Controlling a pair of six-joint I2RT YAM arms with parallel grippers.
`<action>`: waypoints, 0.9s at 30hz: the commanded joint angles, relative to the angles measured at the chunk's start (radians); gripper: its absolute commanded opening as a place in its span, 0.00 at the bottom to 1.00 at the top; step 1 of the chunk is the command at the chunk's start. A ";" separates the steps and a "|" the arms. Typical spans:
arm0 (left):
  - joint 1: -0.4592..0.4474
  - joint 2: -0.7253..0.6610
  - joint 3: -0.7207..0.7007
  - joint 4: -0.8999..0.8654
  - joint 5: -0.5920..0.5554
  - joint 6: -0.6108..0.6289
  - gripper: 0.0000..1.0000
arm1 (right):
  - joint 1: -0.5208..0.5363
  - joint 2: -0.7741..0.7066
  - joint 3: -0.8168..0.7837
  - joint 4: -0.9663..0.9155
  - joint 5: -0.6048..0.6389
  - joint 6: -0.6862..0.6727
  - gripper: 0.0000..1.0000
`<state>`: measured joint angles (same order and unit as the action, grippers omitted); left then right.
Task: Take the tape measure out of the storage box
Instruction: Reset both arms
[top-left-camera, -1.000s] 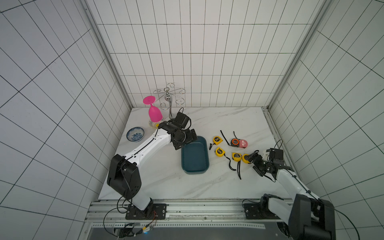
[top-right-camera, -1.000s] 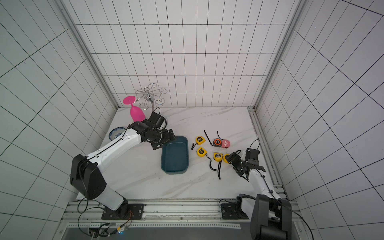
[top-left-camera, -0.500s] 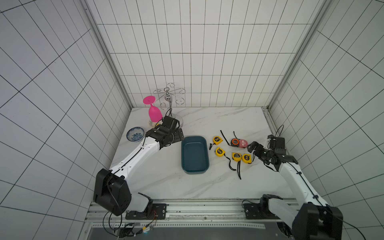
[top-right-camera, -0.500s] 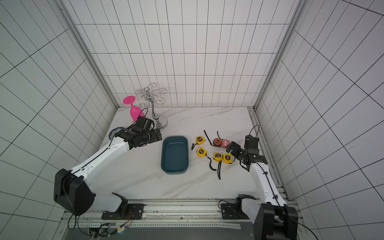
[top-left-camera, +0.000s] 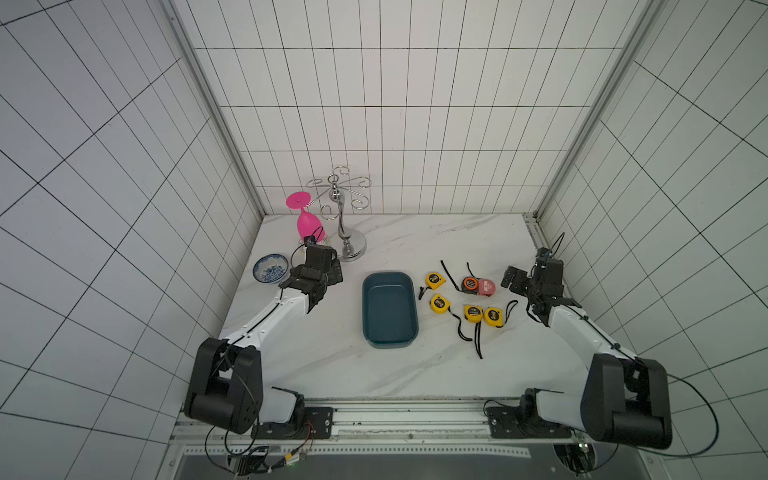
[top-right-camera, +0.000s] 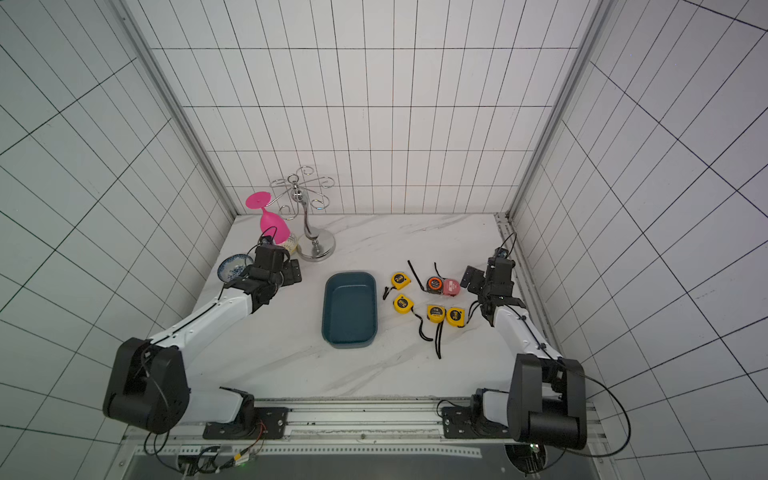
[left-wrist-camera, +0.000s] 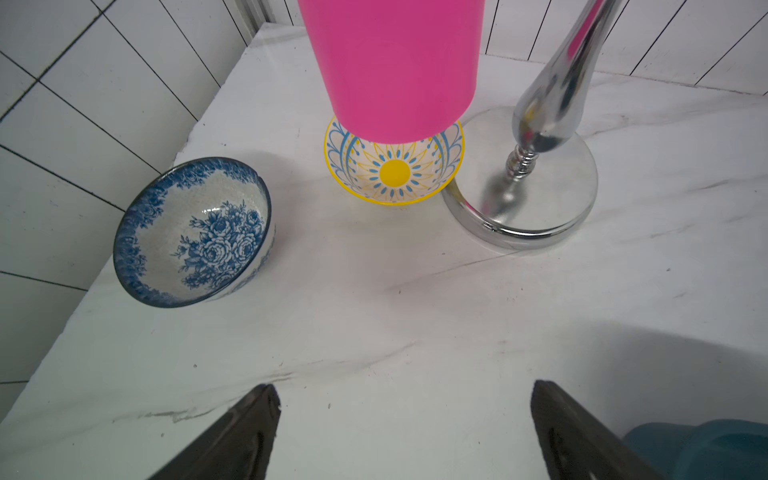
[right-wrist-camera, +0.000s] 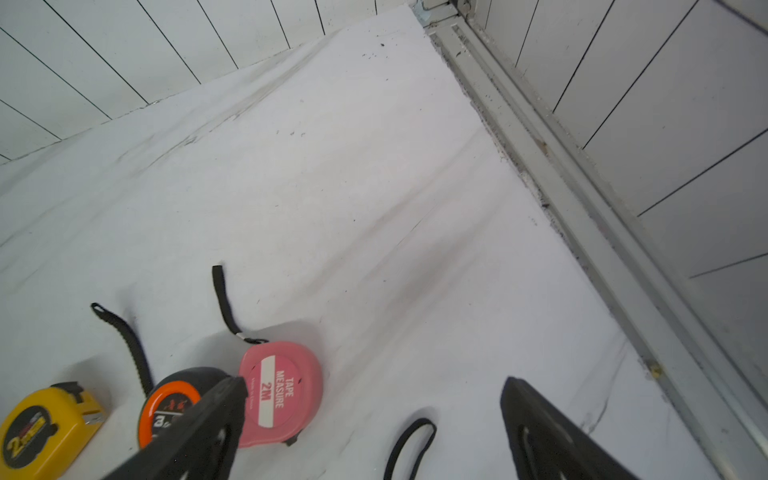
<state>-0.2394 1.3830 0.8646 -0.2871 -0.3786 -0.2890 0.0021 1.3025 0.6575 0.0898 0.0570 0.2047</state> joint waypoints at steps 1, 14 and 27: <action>0.016 -0.006 -0.054 0.237 -0.030 0.113 0.98 | 0.002 0.046 -0.086 0.266 0.098 -0.108 1.00; 0.168 0.022 -0.304 0.754 0.135 0.240 0.98 | -0.009 0.199 -0.200 0.644 0.133 -0.125 1.00; 0.258 0.155 -0.366 0.949 0.292 0.200 0.98 | 0.050 0.237 -0.266 0.806 0.280 -0.151 0.99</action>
<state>0.0143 1.5402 0.5247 0.5697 -0.1337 -0.0803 0.0463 1.5337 0.3985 0.8536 0.2893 0.0654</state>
